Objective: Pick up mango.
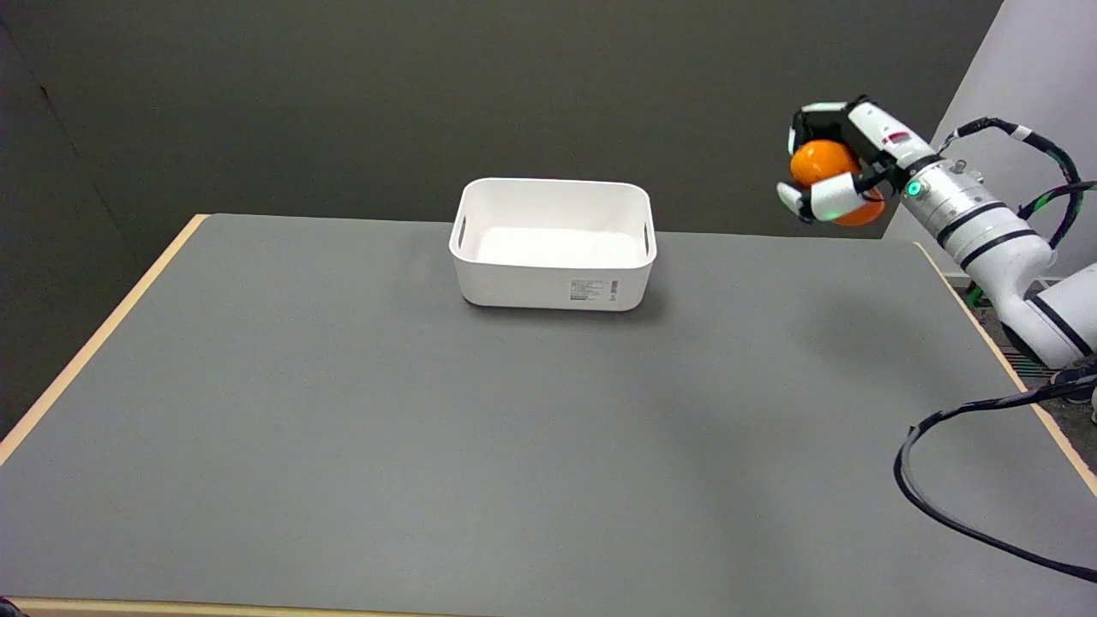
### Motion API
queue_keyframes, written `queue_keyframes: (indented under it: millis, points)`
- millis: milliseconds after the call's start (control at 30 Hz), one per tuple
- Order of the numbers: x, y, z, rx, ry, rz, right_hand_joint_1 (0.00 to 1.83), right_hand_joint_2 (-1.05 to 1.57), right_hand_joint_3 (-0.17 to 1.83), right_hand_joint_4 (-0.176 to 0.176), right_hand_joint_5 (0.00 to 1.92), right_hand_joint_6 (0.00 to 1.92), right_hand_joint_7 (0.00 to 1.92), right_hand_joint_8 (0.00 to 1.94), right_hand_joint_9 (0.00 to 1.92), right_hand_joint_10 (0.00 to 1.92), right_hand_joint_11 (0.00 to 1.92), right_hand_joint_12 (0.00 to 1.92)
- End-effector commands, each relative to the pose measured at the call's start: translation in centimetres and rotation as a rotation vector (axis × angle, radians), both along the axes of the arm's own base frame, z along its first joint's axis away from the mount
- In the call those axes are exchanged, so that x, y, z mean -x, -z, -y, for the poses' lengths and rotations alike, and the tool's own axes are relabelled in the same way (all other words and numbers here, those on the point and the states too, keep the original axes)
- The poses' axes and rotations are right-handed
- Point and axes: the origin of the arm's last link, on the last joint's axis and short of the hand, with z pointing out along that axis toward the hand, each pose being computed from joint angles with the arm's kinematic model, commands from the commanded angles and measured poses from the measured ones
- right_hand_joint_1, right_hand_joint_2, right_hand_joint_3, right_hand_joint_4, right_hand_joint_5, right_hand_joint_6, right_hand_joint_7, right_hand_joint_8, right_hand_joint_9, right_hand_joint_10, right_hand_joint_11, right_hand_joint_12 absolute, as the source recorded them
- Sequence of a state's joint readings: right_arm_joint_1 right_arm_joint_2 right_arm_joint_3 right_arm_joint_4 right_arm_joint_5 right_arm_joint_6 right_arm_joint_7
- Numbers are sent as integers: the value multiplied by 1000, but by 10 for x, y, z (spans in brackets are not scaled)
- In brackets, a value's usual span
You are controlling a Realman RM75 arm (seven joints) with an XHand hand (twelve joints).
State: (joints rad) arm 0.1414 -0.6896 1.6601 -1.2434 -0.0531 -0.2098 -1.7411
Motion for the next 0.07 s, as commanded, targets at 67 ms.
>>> queue_keyframes:
  millis: [67]
  points:
    - [-29, 109, 43, -346, -339, 568, 1567, 520, 1411, 98, 612, 1729, 923, 1706, 957, 1921, 922, 1921]
